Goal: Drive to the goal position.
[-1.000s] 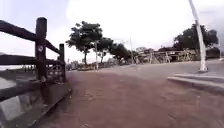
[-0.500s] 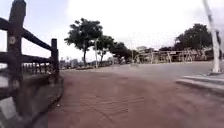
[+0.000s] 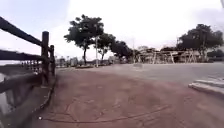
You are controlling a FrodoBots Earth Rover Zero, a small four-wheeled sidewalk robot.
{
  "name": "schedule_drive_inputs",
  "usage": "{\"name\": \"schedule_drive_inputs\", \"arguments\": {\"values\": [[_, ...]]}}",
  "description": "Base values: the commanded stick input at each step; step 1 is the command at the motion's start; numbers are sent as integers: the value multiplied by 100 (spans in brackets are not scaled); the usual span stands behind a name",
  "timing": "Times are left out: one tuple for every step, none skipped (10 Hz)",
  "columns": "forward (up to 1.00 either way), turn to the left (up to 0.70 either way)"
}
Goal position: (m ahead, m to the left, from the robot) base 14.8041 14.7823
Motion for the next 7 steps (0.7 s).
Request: {"name": "schedule_drive_inputs", "arguments": {"values": [[100, 0], [100, 4], [100, 32], [100, 31], [100, 0], [100, 0], [100, 0]]}}
